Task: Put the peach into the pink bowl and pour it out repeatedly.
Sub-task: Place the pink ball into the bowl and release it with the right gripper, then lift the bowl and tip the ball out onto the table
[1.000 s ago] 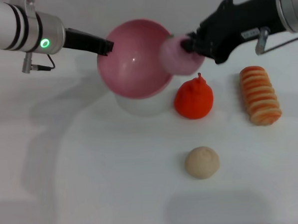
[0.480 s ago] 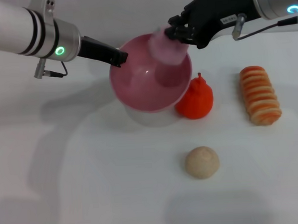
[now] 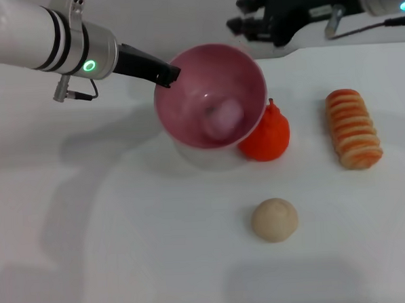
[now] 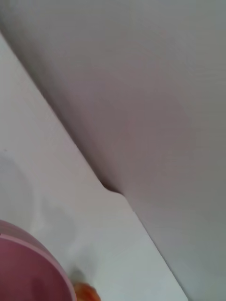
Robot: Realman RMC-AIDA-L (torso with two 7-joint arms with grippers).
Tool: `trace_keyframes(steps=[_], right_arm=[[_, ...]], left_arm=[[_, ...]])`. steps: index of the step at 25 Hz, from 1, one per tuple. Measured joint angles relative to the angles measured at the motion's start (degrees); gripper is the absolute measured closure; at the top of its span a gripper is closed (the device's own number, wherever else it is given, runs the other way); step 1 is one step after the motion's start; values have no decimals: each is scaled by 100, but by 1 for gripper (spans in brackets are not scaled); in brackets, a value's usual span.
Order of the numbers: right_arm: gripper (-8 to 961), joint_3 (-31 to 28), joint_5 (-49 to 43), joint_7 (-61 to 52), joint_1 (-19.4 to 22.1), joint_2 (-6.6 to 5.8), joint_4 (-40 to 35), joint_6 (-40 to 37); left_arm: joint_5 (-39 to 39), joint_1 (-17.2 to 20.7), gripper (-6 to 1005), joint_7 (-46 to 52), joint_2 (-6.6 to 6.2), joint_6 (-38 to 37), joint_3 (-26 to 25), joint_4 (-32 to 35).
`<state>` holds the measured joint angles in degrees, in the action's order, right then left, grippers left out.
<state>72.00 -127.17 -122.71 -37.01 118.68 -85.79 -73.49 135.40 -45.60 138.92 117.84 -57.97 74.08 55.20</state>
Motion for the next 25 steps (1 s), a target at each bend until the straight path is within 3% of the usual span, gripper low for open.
trace_keyframes(steps=[6,15,18,22,23,25], right_arm=[[647,-757,1980,1328,881,6,-38,408],[649,-1263,5625,4226,2332,9,1375,1202],[649,-1464,6022,4588,2515,8,1711,1126],[650,-1582,6049,4623,2622,13,1910,1106],[650,-1597,6054,4623,2627,8,1955,1105],[650,-1614,6060,4623,2631,3,2007,1098]], left_arm=[[-49,79,954,-153,24,781,538,73],[-258,207,954,-372,73,2275,2417,369],[-272,271,954,-374,78,2986,2841,425],[-278,337,954,-374,83,3352,3035,503],[-281,486,954,-374,83,4181,3350,651],[-281,525,954,-374,83,4487,3479,671]])
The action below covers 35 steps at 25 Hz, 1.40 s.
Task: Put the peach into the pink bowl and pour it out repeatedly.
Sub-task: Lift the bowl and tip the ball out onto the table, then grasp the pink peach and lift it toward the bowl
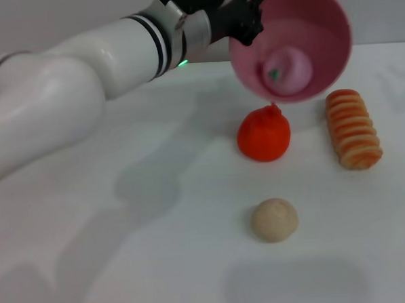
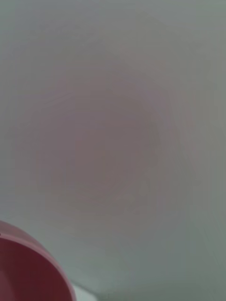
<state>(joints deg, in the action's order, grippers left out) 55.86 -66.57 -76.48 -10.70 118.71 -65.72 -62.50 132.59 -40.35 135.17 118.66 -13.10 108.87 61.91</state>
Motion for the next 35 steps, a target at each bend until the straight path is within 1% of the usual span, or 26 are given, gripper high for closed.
trace_keyframes(steps=[3,7,13,17,23,30,32,33,34,35], right_arm=[[650,-11,7,3,3,-2,6,-55],[650,-18,11,2,-15,-4,6,-87],[650,-56,16,25,-58,0,20,-93],[650,-59,19,33,-90,1,39,-95],[650,-59,22,38,-140,3,112,-96],[650,-59,22,41,-156,4,156,-95],[650,-57,22,41,-166,4,182,-97],[650,-43,22,41,-170,3,209,-125],[650,-43,22,41,-170,3,209,-125],[650,-33,22,40,-174,2,226,-152]], left_arm=[[0,165,954,0,-2,789,379,51],[21,495,954,2,-11,2212,1066,150],[47,741,954,69,-11,3964,1812,-45],[68,788,953,33,-10,4526,2074,-160],[80,776,953,53,-8,4666,2105,-226],[85,739,953,61,-10,4602,2048,-267],[56,721,953,90,-10,4362,1876,-255],[34,706,953,122,-10,4115,1710,-223],[11,654,953,196,-13,3536,1350,-149],[11,654,953,196,-13,3536,1350,-149]])
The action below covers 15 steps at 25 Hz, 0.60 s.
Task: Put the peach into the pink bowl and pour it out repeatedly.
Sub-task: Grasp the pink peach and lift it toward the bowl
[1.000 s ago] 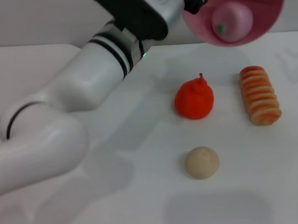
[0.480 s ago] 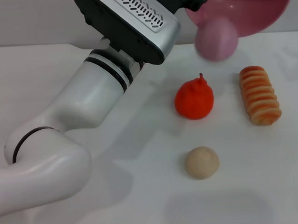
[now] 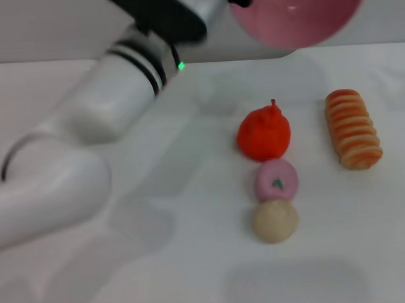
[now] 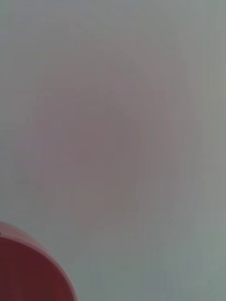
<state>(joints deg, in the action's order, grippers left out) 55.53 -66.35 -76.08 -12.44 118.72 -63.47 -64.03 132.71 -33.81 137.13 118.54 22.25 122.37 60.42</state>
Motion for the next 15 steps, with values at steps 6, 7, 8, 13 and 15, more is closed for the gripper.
trace_keyframes(steps=[6,7,8,13,15], right_arm=[[649,79,-257,-92,-60,-19,11,-397],[649,89,-402,-183,-85,-24,-26,-481],[649,99,-596,-331,-122,-31,-78,-577],[649,117,-2263,-1593,-533,-120,-688,-1619],[649,135,-3167,-2232,-858,-156,-1023,-2326]], left_arm=[[-21,-568,953,296,-18,-3034,-1957,64],[-22,-733,953,316,-26,-3604,-2416,-23],[-19,-895,953,327,-31,-4163,-2837,-140],[94,-1343,953,282,-81,-5649,-4362,-542],[94,-1343,953,282,-81,-5649,-4362,-542]])
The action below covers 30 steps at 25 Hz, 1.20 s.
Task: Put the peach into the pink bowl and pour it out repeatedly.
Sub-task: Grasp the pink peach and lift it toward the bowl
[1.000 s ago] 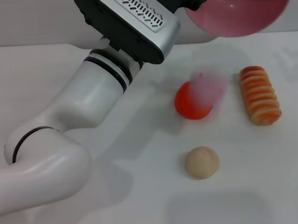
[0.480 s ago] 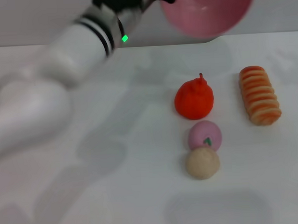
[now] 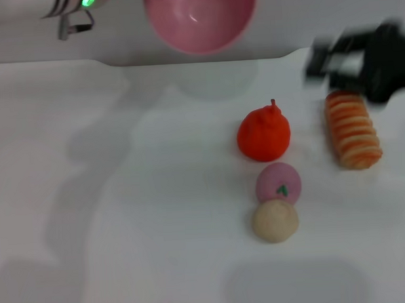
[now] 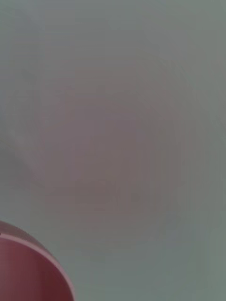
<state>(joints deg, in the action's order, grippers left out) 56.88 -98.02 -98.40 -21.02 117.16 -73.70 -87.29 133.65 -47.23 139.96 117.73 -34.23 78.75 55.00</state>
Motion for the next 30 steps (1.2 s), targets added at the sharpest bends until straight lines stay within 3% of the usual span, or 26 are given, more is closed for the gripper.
trace_keyframes(steps=[1,4,9,16,30], right_arm=[[649,25,-475,-324,-194,2,-175,-380],[649,170,-1684,-1056,-729,72,-562,-1276],[649,956,-3230,-1906,-1347,130,-620,-1530],[649,1557,-4099,-2306,-1667,158,275,-461],[650,1984,-4198,-2558,-1920,183,1729,1383]], left_arm=[[43,31,953,-3,-32,-128,-329,-10],[52,56,953,-4,-89,-290,-530,-29],[172,94,953,-7,-103,-373,-635,-50],[180,132,953,-16,-75,-429,-603,-162],[179,159,953,-138,-5,-538,-478,-141]])
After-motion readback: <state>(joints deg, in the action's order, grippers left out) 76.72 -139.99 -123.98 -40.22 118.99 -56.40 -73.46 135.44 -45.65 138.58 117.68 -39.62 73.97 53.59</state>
